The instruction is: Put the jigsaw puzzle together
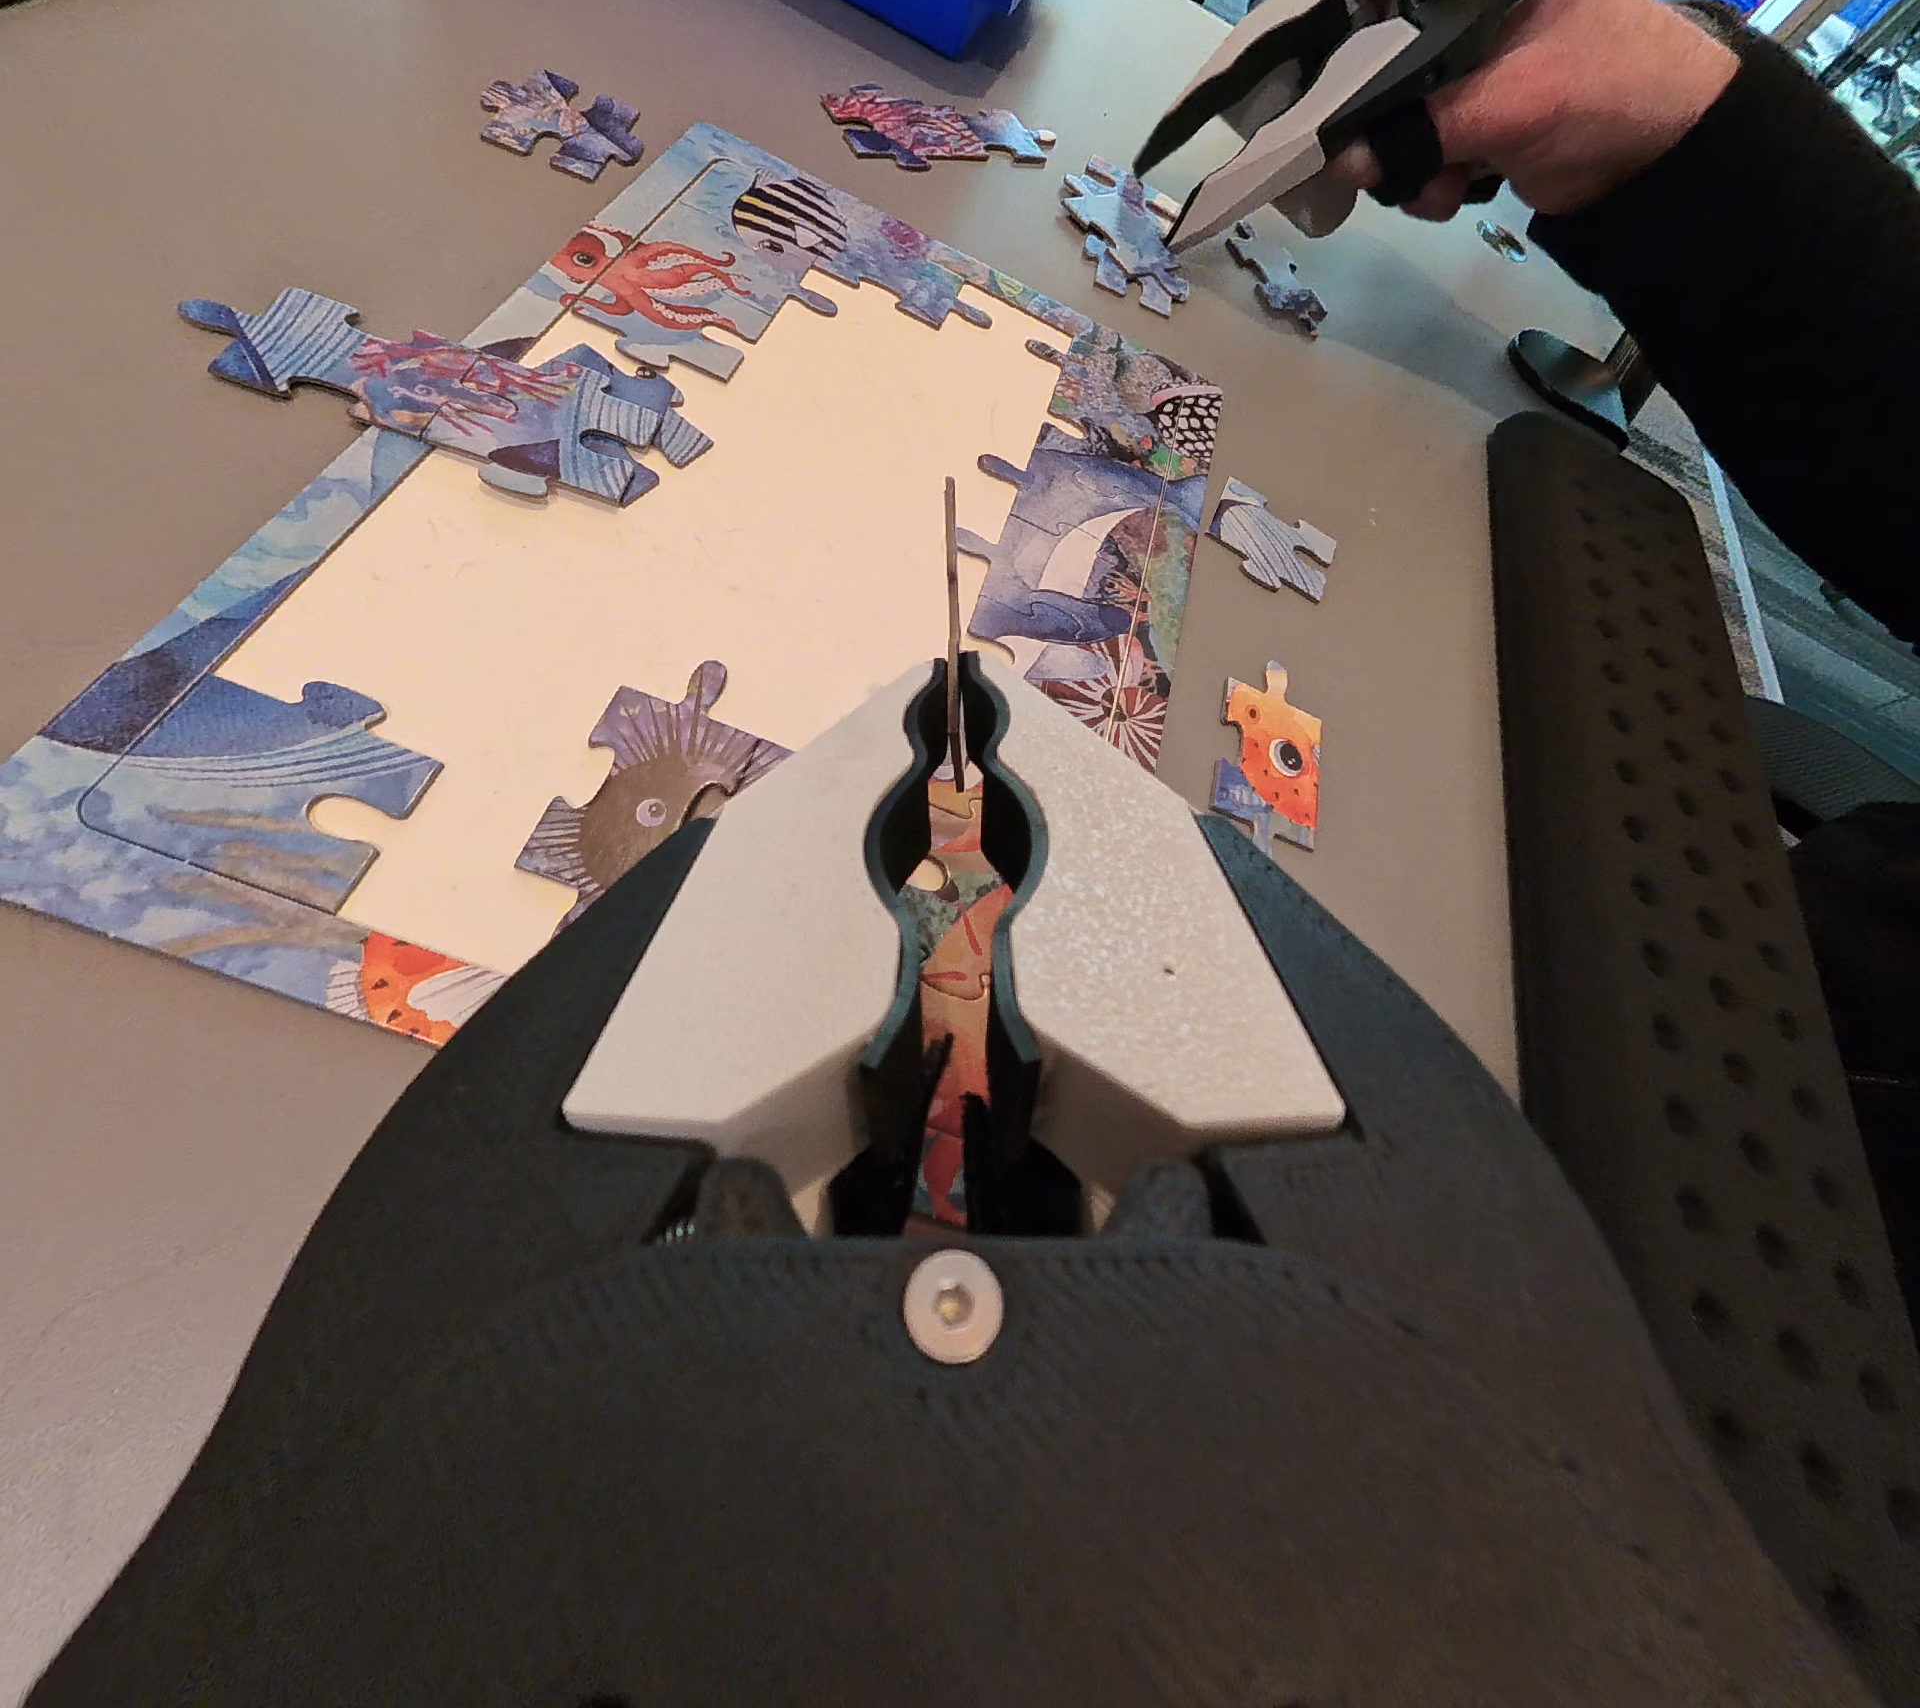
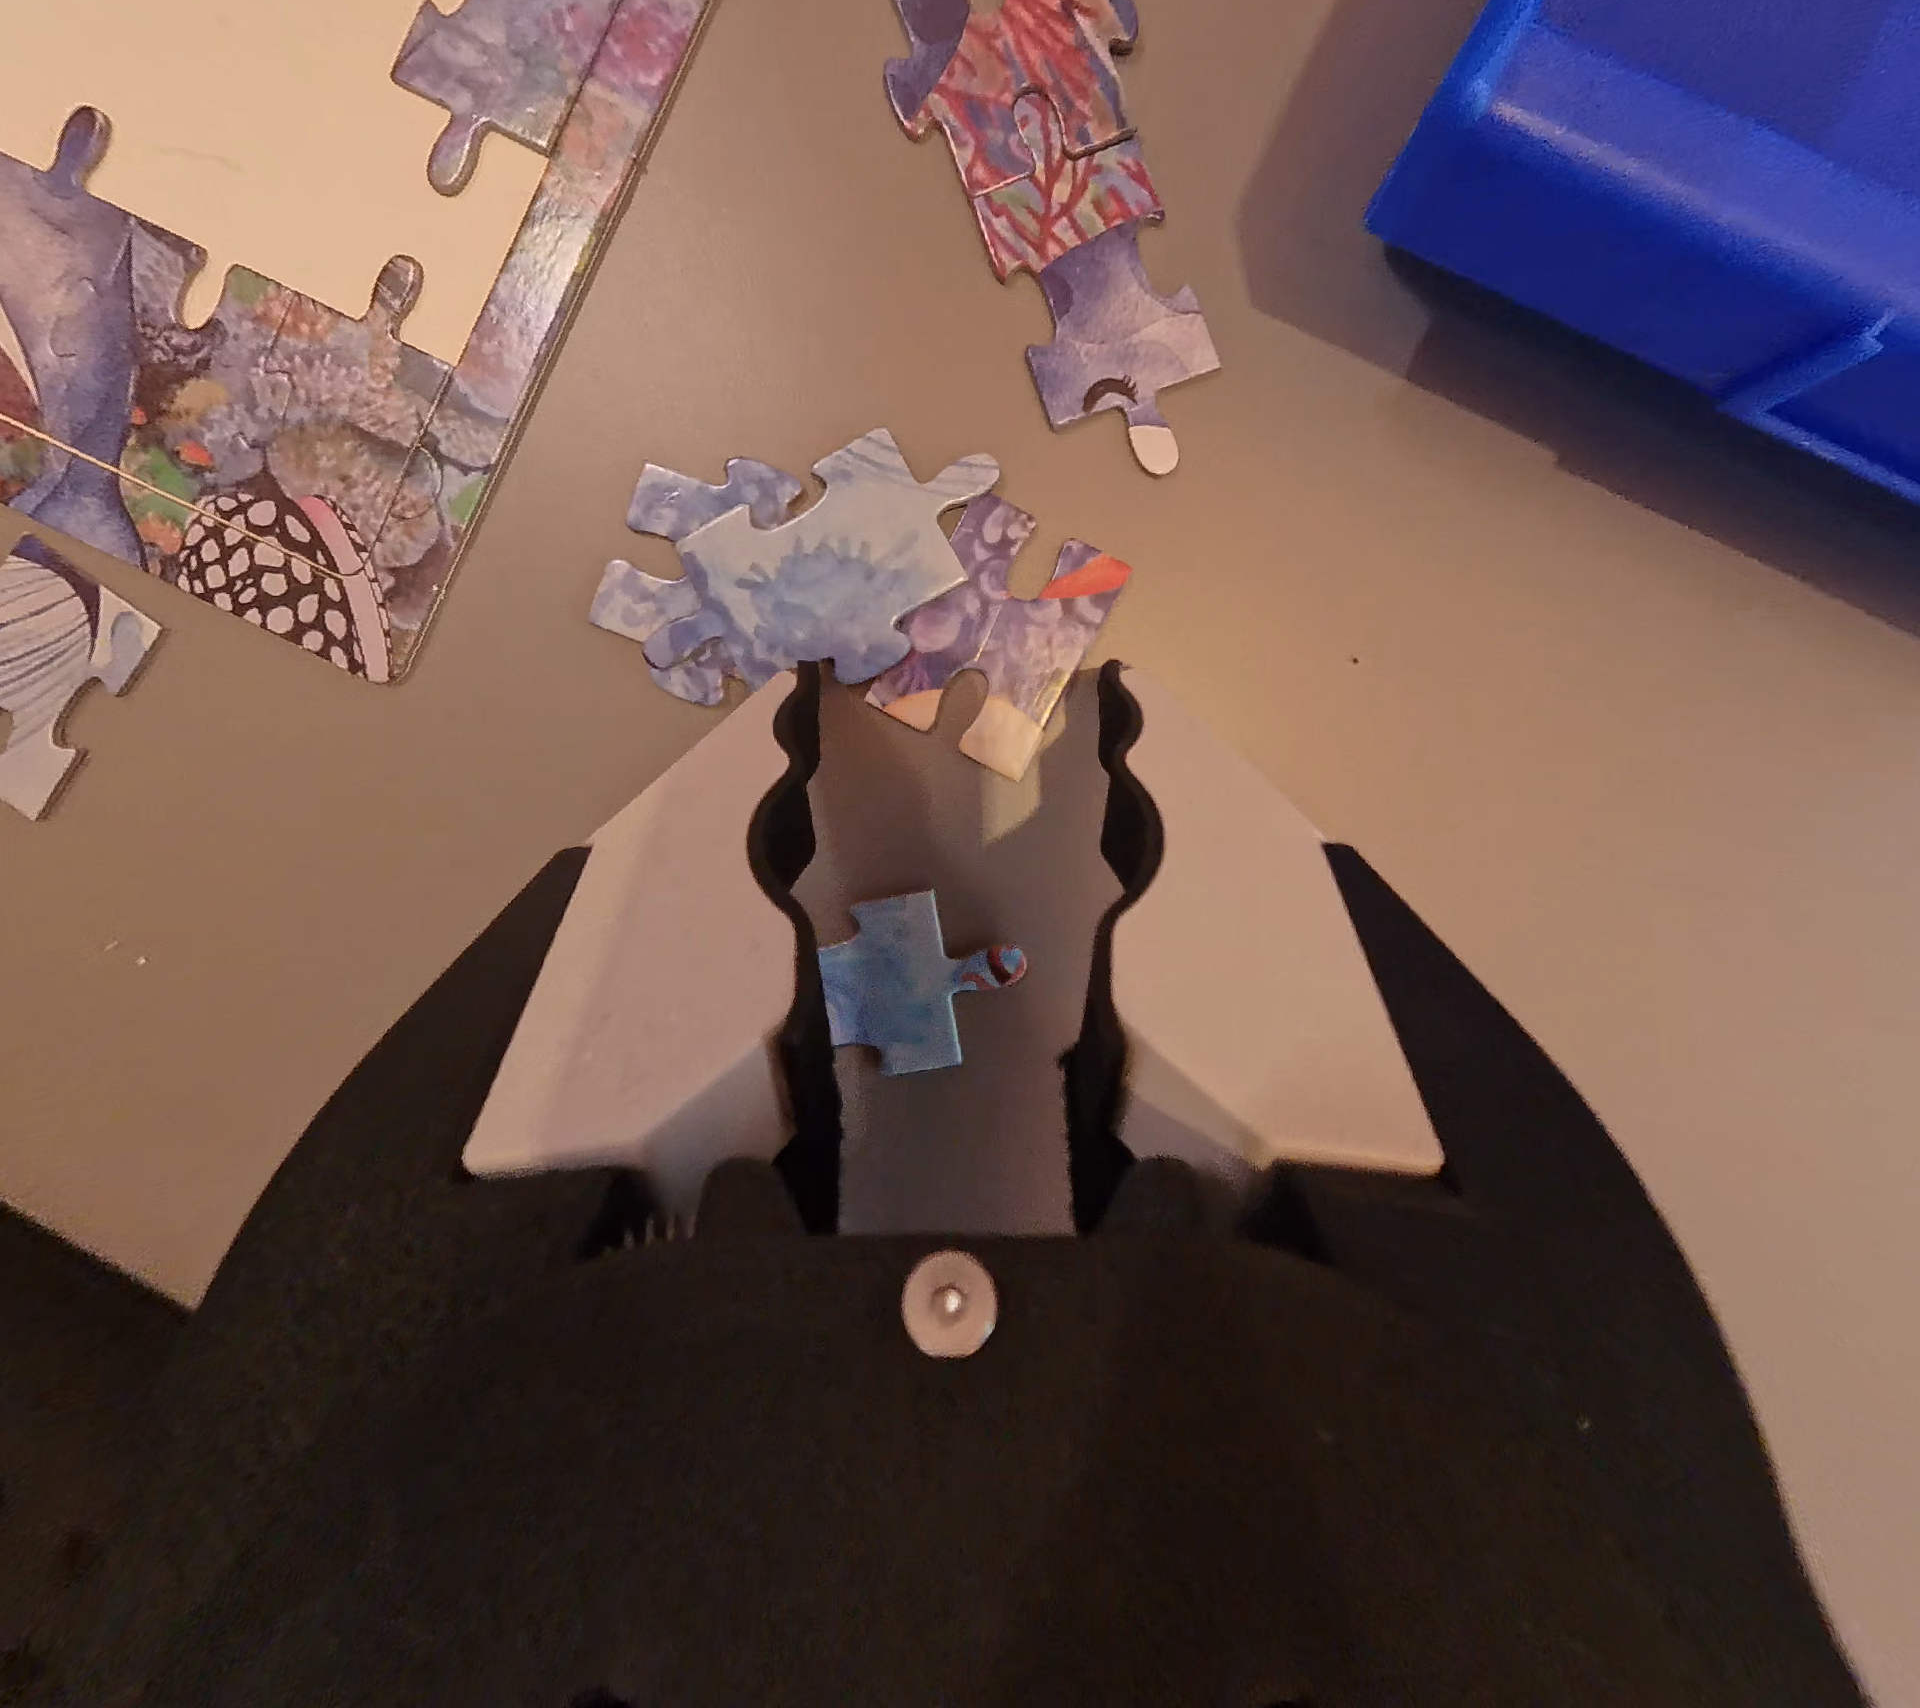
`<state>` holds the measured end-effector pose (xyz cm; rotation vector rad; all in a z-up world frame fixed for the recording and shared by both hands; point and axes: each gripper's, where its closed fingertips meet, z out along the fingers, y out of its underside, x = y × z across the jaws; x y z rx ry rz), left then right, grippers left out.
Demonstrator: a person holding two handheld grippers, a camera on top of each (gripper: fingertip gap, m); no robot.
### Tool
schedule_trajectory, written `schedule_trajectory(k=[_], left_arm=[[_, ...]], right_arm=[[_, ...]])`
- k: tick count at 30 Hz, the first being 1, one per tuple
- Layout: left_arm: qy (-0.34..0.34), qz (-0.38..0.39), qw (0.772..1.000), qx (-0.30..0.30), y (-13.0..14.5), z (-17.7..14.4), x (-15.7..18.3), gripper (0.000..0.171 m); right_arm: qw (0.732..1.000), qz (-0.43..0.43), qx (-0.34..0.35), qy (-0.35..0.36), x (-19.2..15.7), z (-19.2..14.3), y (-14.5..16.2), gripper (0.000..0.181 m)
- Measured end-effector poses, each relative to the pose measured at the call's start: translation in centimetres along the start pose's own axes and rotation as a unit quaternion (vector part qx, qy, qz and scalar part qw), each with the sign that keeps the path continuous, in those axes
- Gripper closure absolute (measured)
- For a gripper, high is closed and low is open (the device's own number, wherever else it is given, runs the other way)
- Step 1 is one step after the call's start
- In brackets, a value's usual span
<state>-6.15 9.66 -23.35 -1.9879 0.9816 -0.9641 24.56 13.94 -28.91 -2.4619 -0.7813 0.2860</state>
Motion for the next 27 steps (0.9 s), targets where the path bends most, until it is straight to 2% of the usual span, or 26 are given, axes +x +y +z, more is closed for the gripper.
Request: schedule_trajectory(k=[6, 9, 13, 16, 22, 25, 27], left_arm=[[0.001, 0.000, 1.000, -0.003, 0.2, 0.1, 0.0, 0.171], [0.001, 0.000, 1.000, -0.005, 0.3, 0.3, 0.0, 0.171], [0.001, 0.000, 1.000, -0.010, 0.5, 0.6, 0.0, 0.171], [-0.001, 0.000, 1.000, -0.010, 0.4, 0.8, 0.0, 0.171], [-0.002, -0.003, 1.000, -0.010, 0.5, 0.9, -0.2, 0.171], [-0.001, -0.005, 1.000, -0.012, 0.5, 1.2, -0.2, 0.171], [0.002, -0.005, 1.000, -0.013, 0.5, 1.5, 0.0, 0.171]], right_arm=[[0.999, -0.013, -0.012, 0.031, 1.1, -0.8, 1.2, 0.143], [0.998, -0.007, -0.012, 0.056, 2.0, -1.5, 1.8, 0.142], [0.999, -0.009, 0.012, 0.046, 1.0, -1.4, 1.1, 0.134], [0.999, -0.016, 0.012, 0.029, 0.2, -0.4, 0.7, 0.135], [0.999, -0.014, 0.013, 0.041, 2.0, -0.5, 0.6, 0.149], [0.997, -0.017, 0.003, 0.070, 3.7, -1.1, 1.2, 0.152], [0.998, -0.013, 0.008, 0.062, 3.6, -1.3, 1.2, 0.151]])
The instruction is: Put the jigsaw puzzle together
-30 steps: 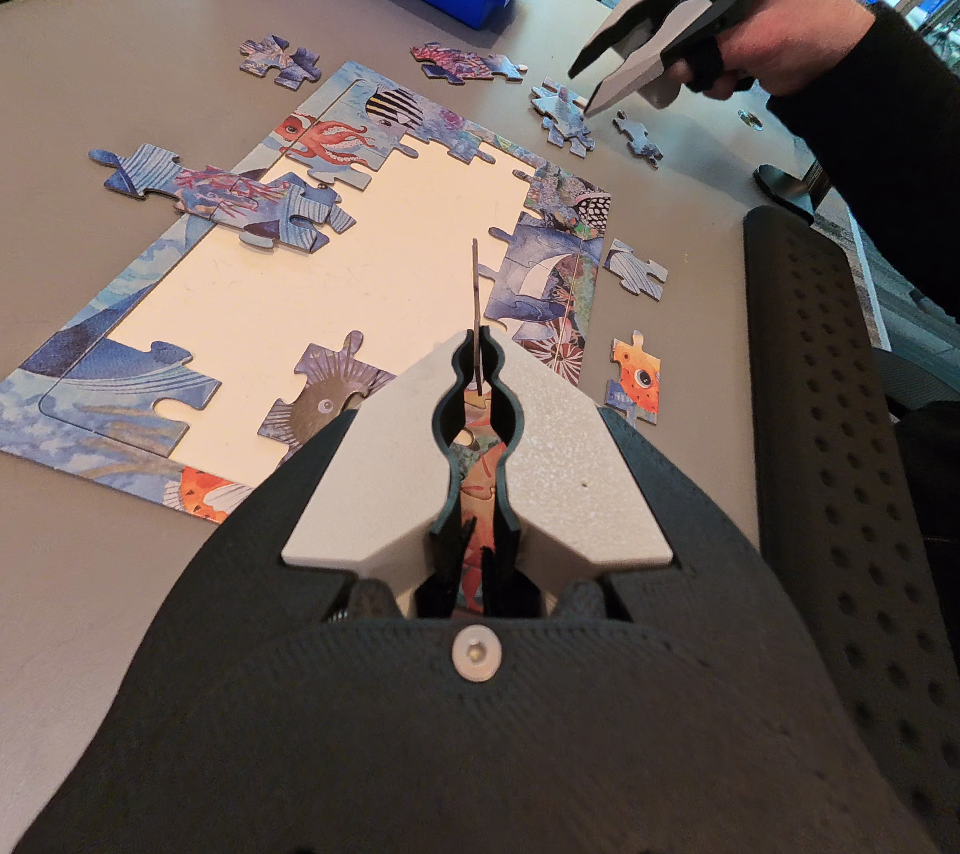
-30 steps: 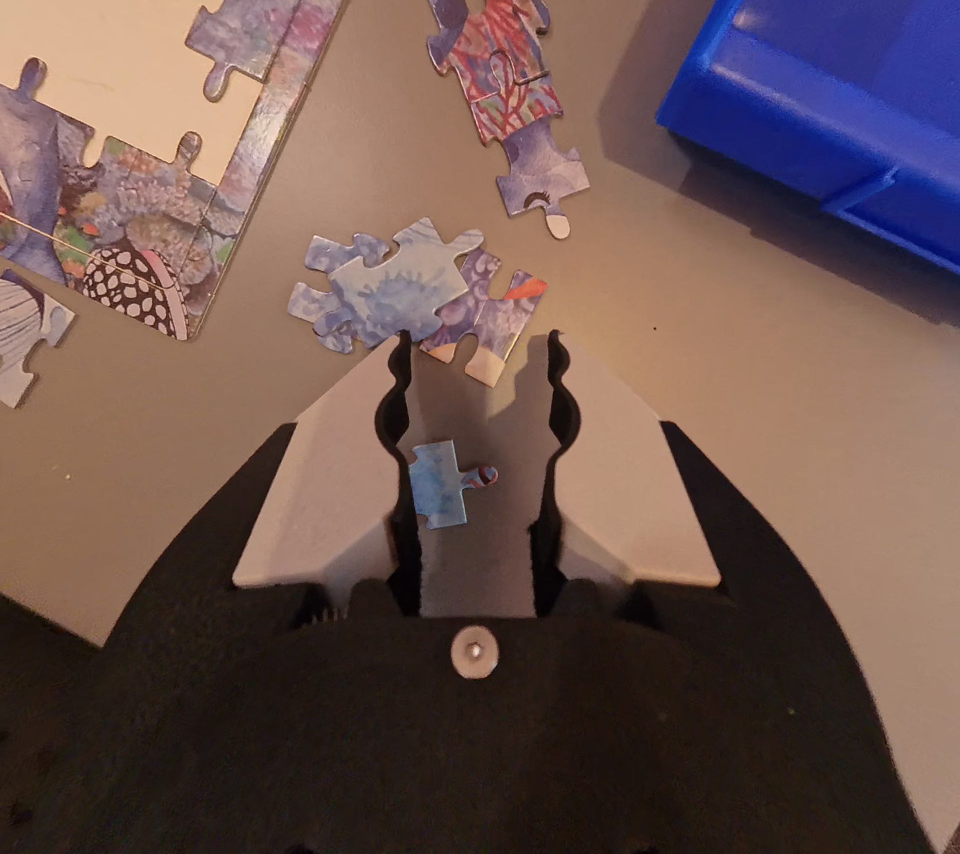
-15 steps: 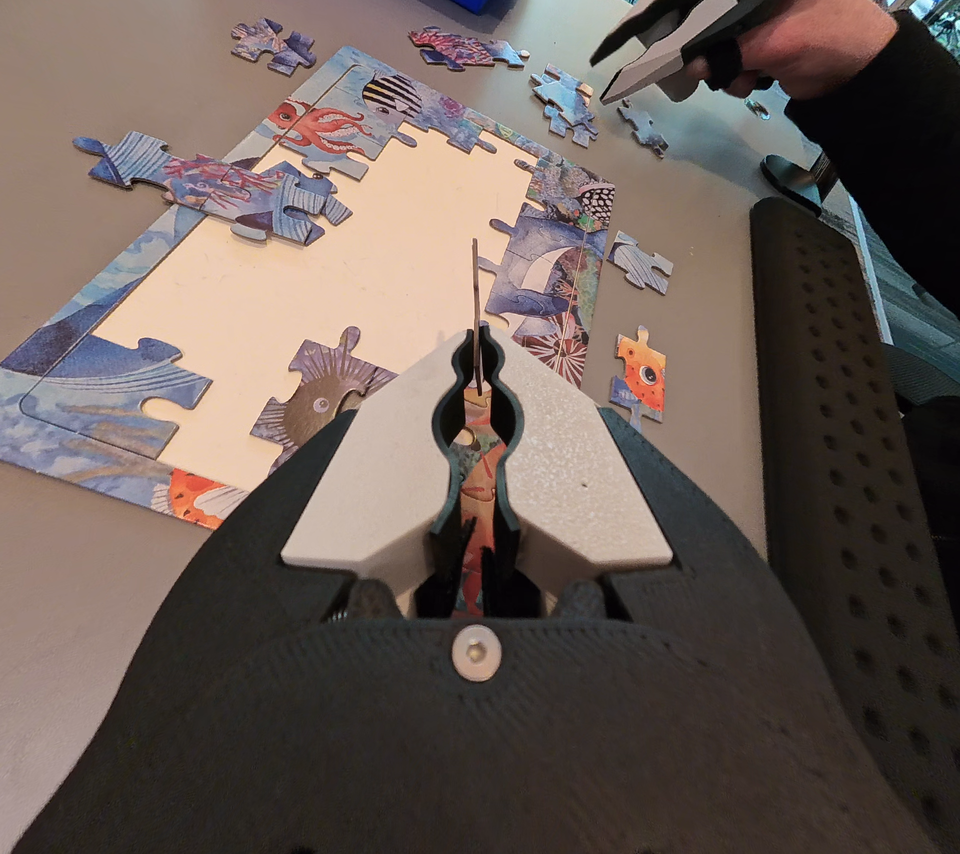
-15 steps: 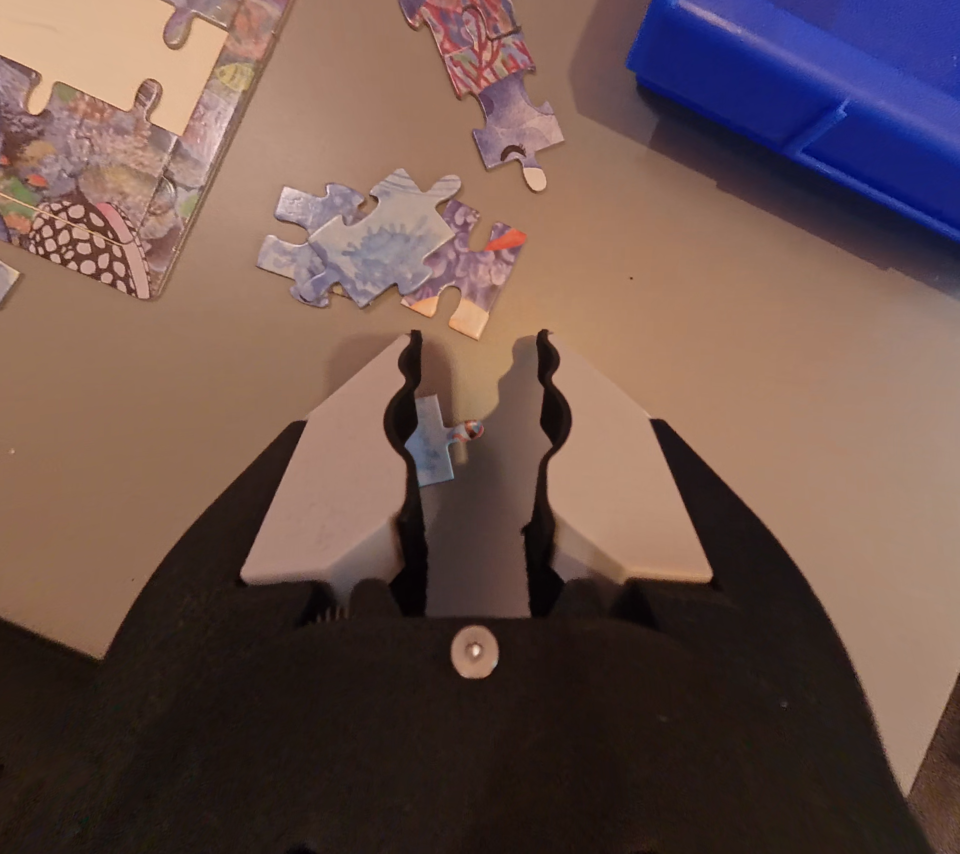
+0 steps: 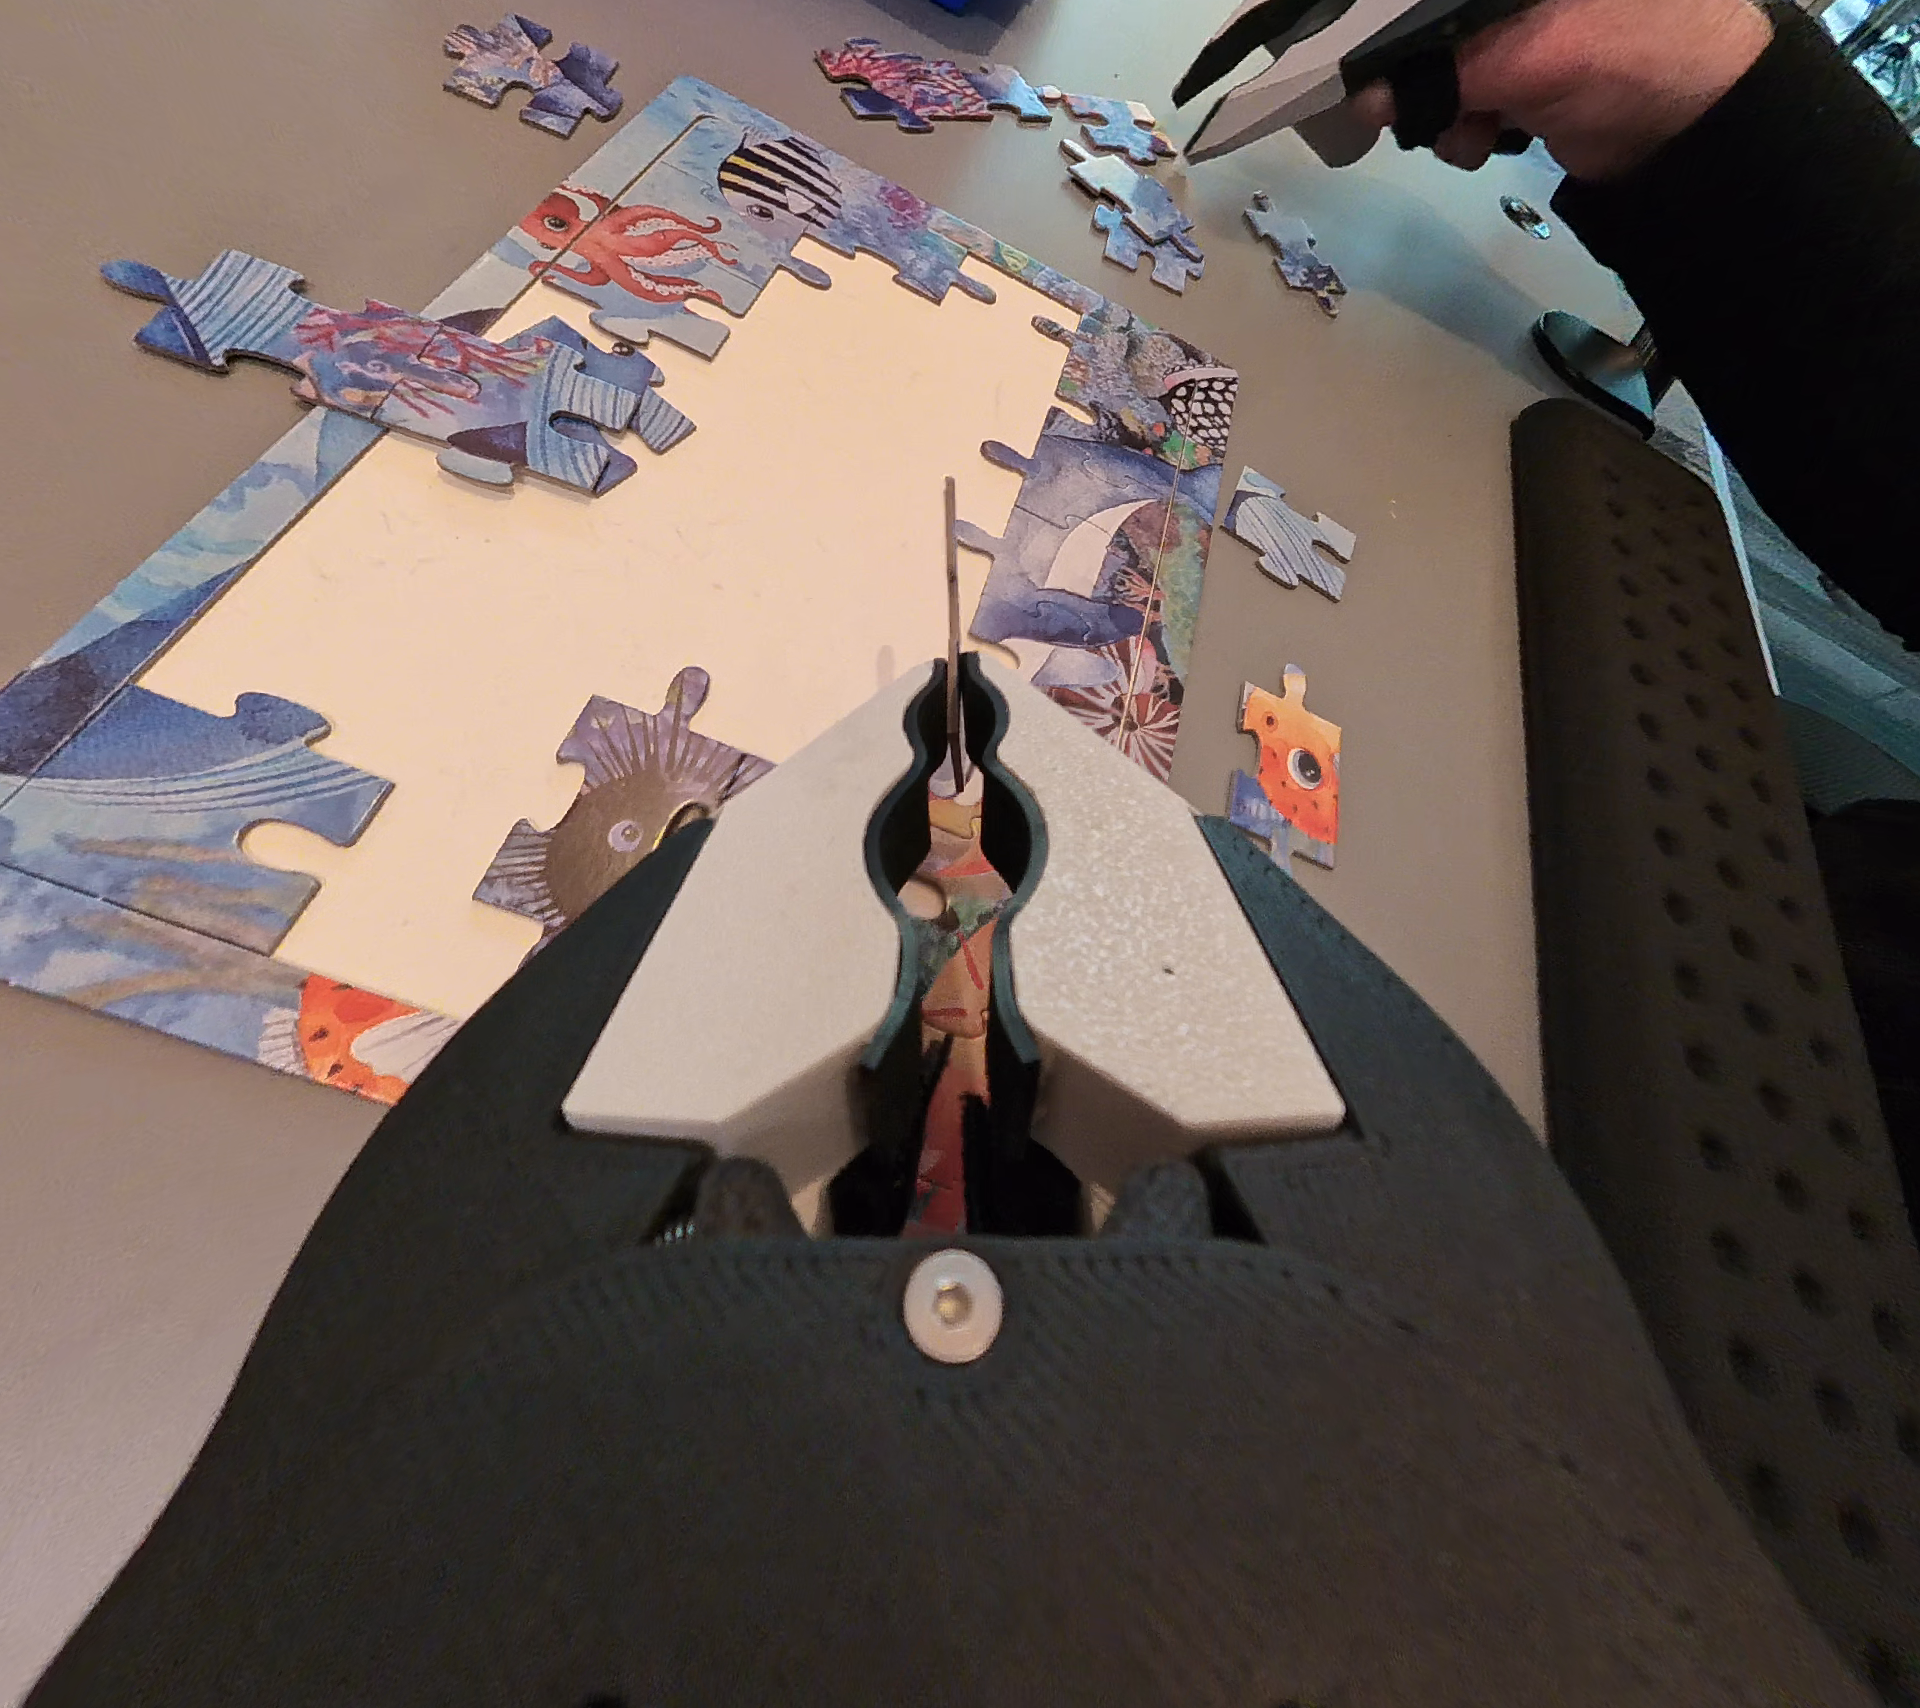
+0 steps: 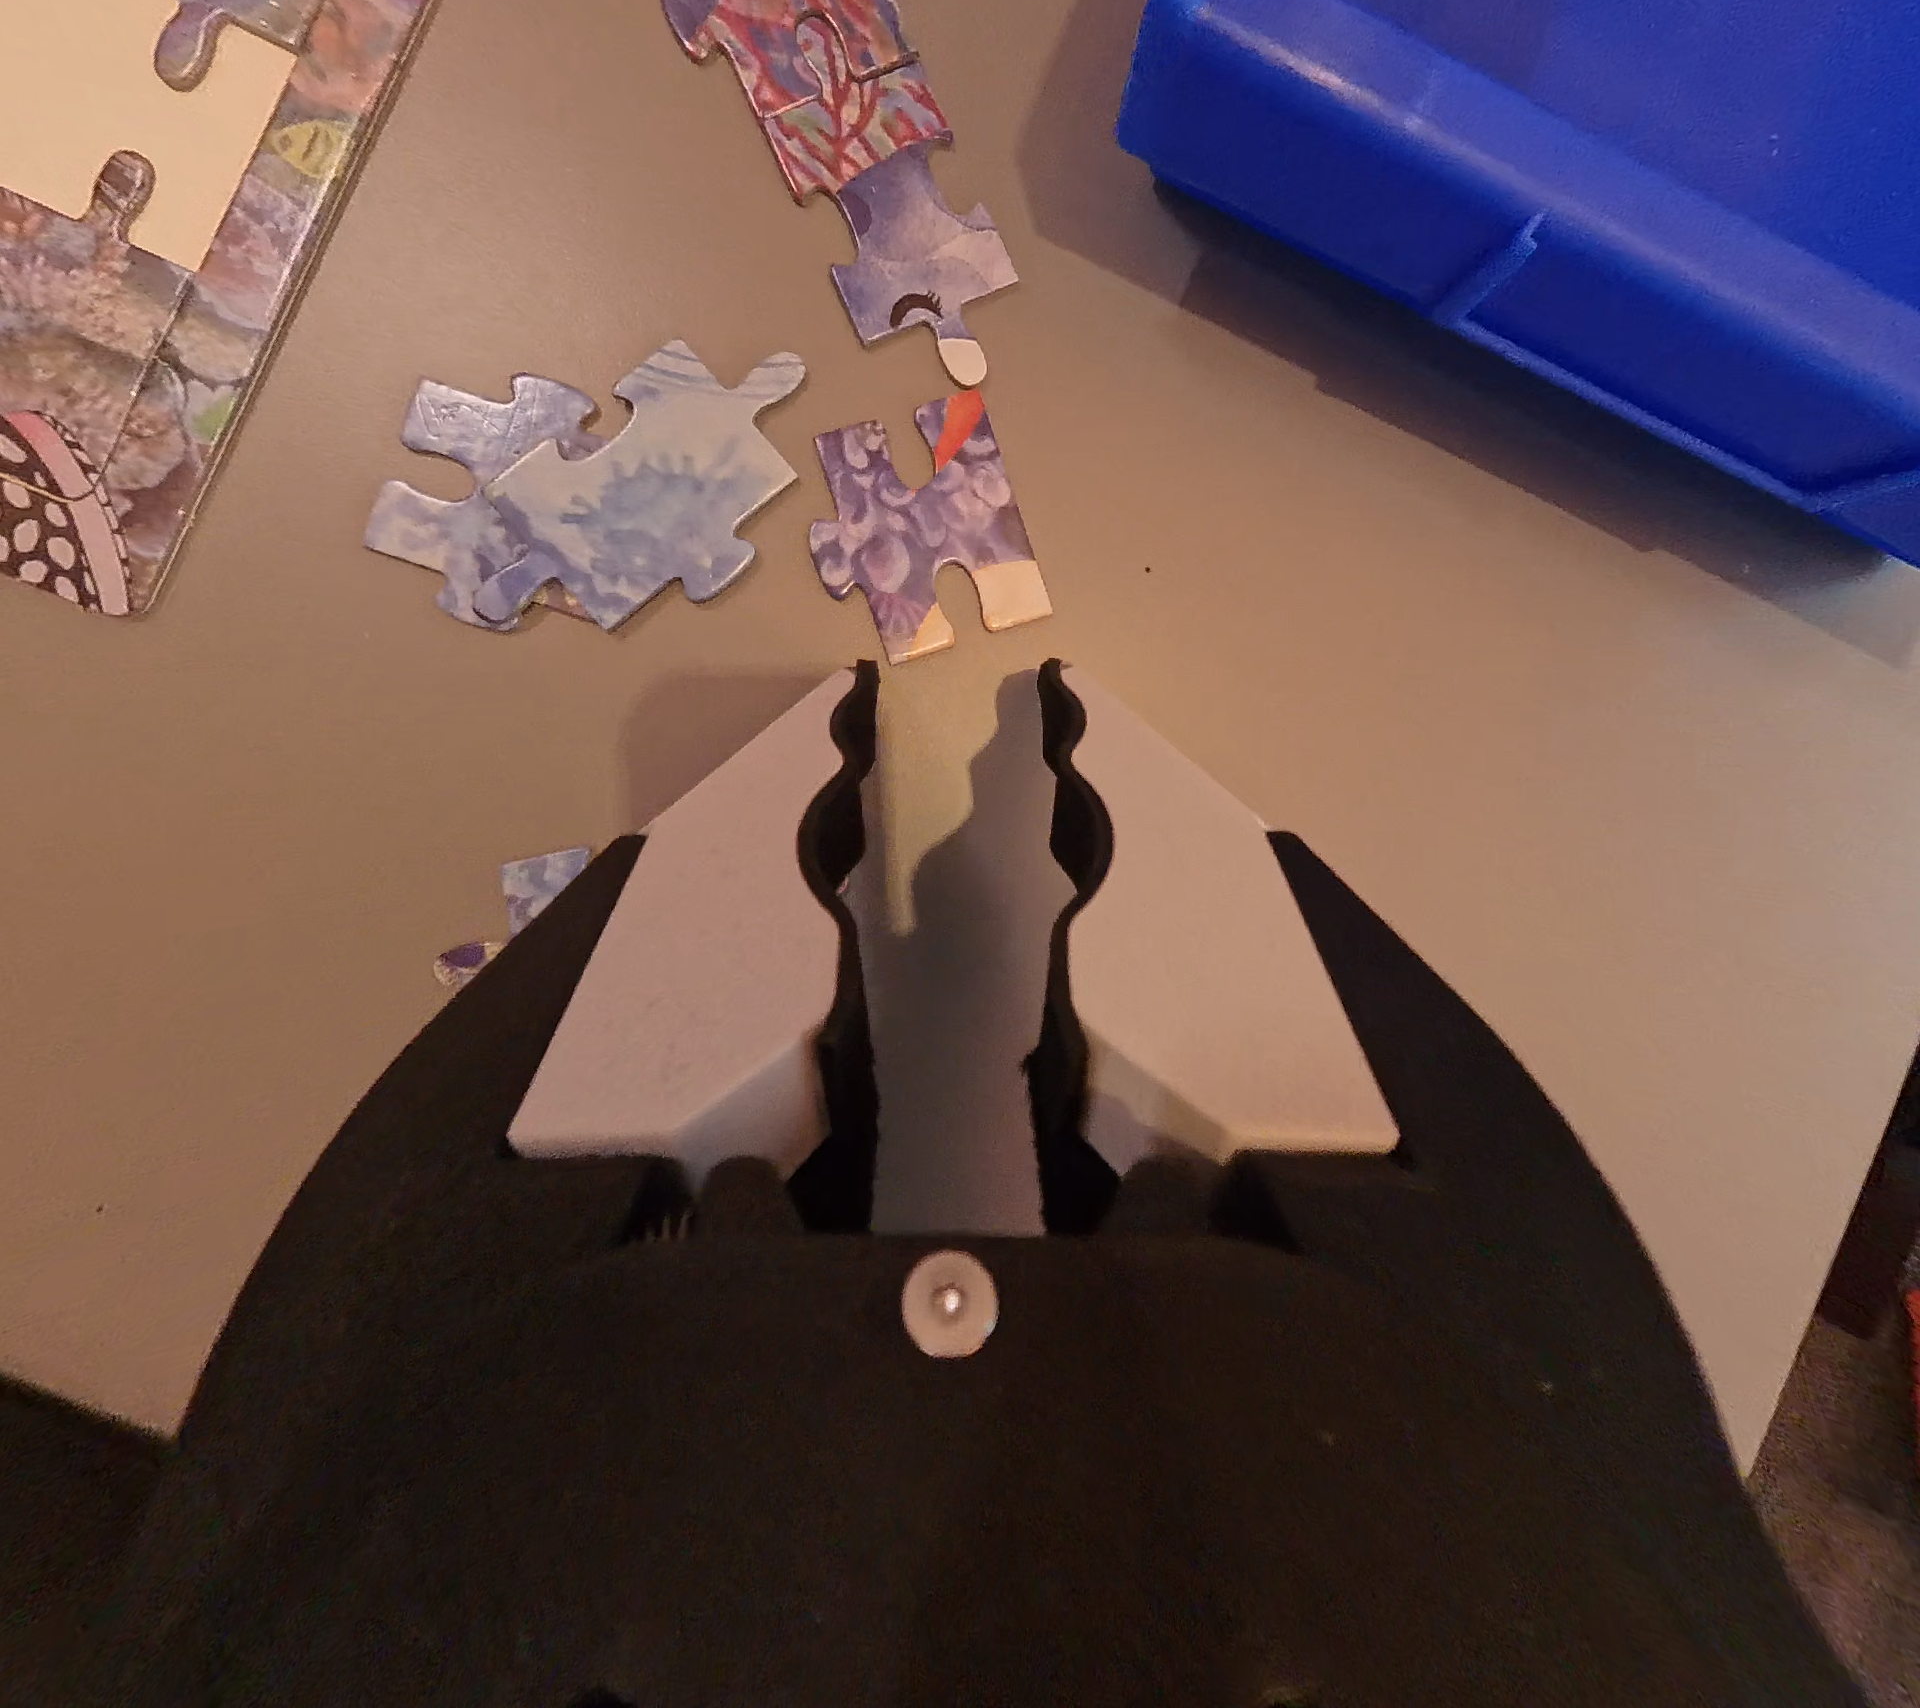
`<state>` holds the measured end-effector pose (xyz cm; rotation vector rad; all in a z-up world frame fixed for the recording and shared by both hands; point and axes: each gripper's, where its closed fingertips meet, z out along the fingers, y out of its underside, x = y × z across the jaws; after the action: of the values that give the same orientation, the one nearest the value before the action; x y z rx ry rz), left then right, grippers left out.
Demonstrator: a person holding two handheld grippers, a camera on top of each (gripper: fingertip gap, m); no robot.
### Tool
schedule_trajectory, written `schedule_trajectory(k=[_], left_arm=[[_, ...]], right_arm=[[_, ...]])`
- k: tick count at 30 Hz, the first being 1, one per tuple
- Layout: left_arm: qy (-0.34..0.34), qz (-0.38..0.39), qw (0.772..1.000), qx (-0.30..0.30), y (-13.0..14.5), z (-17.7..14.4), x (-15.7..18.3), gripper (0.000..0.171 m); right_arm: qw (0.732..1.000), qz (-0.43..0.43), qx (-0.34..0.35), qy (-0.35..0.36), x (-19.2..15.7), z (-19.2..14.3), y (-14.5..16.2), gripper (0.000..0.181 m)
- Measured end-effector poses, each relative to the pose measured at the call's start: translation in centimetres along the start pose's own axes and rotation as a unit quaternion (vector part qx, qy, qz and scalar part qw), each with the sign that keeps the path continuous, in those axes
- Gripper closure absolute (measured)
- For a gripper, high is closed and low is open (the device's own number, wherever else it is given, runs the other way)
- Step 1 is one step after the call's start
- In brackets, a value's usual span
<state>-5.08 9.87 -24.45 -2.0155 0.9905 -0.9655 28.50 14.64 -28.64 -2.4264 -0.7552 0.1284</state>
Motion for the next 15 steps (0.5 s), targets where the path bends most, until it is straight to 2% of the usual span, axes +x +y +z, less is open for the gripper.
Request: schedule_trajectory(k=[10, 12, 15], left_arm=[[0.020, 0.002, 1.000, -0.013, -0.2, 2.1, 1.5, 0.171], [0.025, 0.005, 1.000, -0.016, -0.2, 2.6, 1.9, 0.171], [0.032, 0.006, 0.999, -0.021, -0.2, 3.2, 2.4, 0.171]], right_arm=[[0.999, -0.002, 0.013, -0.042, -1.9, -2.0, 0.6, 0.137], [0.998, 0.003, 0.003, -0.070, -2.9, -2.5, 1.7, 0.130], [0.995, 0.006, -0.017, -0.102, -4.6, -2.9, 3.4, 0.110]])
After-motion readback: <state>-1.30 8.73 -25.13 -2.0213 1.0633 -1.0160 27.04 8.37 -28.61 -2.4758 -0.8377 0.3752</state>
